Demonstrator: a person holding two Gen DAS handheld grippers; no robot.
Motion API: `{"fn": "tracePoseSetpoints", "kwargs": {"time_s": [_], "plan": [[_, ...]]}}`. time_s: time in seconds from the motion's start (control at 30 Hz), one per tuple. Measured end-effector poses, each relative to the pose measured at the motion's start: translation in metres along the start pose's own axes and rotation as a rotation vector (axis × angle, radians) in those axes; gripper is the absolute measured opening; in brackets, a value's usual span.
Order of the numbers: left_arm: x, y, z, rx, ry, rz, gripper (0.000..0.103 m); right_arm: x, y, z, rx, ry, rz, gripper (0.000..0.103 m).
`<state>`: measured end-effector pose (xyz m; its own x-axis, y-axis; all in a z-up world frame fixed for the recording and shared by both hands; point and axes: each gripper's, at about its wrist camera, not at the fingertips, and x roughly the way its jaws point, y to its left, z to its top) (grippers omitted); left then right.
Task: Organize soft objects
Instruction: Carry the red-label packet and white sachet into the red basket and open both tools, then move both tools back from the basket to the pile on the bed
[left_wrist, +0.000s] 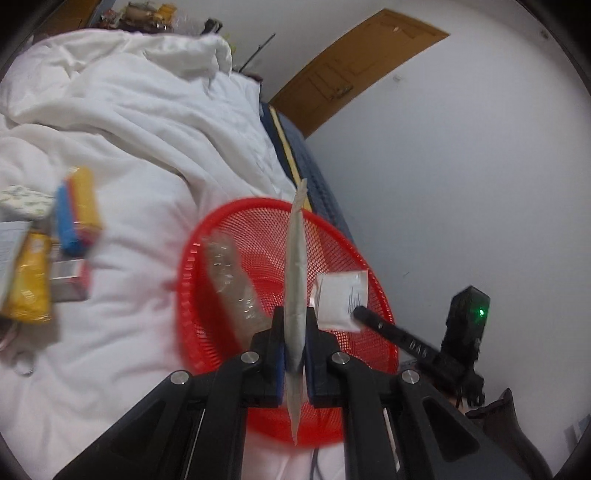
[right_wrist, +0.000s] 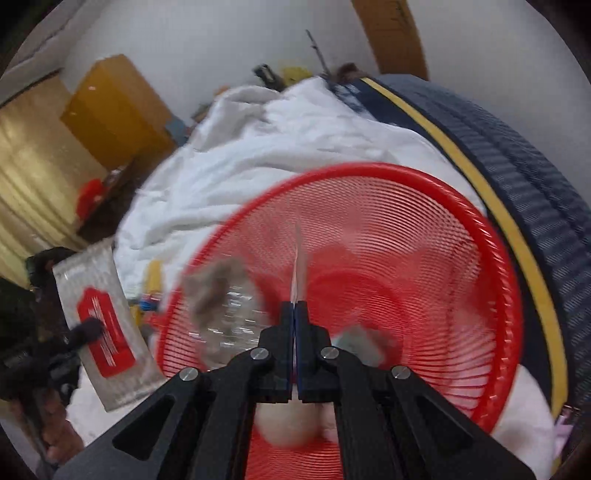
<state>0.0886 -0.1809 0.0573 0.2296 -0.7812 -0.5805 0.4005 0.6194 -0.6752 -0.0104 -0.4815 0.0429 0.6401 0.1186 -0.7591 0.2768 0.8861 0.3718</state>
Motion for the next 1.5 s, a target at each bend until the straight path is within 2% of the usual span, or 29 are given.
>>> {"fn": "tracePoseSetpoints", "kwargs": {"time_s": [0.1, 0.2, 0.3, 0.5, 0.57, 0.63, 0.8, 0.9, 0.97, 1.03, 1.1, 1.13, 1.17, 1.27, 1.4, 1.5], "plan": [[0.037, -0.007, 0.007, -0.016, 0.057, 0.015, 0.007, 0.009, -0.011, -0.003, 0.01, 0.046, -0.029, 0.001], [0.065, -0.005, 0.005, -0.074, 0.087, -0.021, 0.007, 0.015, -0.017, -0.006, 0.007, 0.069, -0.068, 0.001], [0.09, 0.001, 0.001, -0.125, 0.122, -0.023, 0.007, 0.019, -0.024, -0.009, 0.016, 0.084, -0.083, 0.001], [0.126, -0.001, -0.008, -0.129, 0.183, 0.046, 0.007, 0.025, -0.031, -0.009, -0.004, 0.121, -0.125, 0.001], [0.134, -0.002, -0.012, -0.104, 0.189, 0.109, 0.007, 0.027, -0.029, -0.012, -0.026, 0.126, -0.149, 0.001], [0.14, 0.0, -0.014, -0.1, 0.199, 0.122, 0.007, 0.031, -0.027, -0.012, -0.04, 0.132, -0.167, 0.001], [0.146, -0.01, -0.017, -0.039, 0.184, 0.186, 0.011, 0.033, -0.025, -0.013, -0.069, 0.159, -0.206, 0.004], [0.15, -0.016, -0.021, -0.019, 0.184, 0.21, 0.018, 0.031, -0.024, -0.014, -0.076, 0.168, -0.218, 0.007], [0.155, -0.02, -0.023, 0.001, 0.193, 0.231, 0.028, 0.029, -0.021, -0.013, -0.093, 0.169, -0.249, 0.015], [0.157, -0.022, -0.025, 0.006, 0.192, 0.23, 0.048, 0.024, -0.018, -0.012, -0.108, 0.15, -0.264, 0.027], [0.162, -0.025, -0.026, 0.016, 0.186, 0.215, 0.058, 0.018, -0.014, -0.011, -0.118, 0.129, -0.274, 0.036], [0.165, -0.027, -0.03, 0.021, 0.182, 0.206, 0.059, 0.014, -0.012, -0.01, -0.124, 0.113, -0.288, 0.048], [0.163, -0.029, -0.03, 0.027, 0.174, 0.202, 0.059, 0.01, -0.009, -0.01, -0.132, 0.092, -0.302, 0.055], [0.158, -0.033, -0.029, 0.028, 0.148, 0.201, 0.059, -0.001, -0.003, -0.008, -0.145, 0.049, -0.298, 0.055], [0.145, -0.034, -0.026, 0.022, 0.114, 0.176, 0.059, -0.017, 0.02, -0.009, -0.184, -0.02, -0.211, 0.055], [0.121, -0.039, -0.027, 0.076, 0.082, 0.183, 0.059, -0.027, 0.051, -0.014, -0.232, -0.083, -0.139, 0.056]]}}
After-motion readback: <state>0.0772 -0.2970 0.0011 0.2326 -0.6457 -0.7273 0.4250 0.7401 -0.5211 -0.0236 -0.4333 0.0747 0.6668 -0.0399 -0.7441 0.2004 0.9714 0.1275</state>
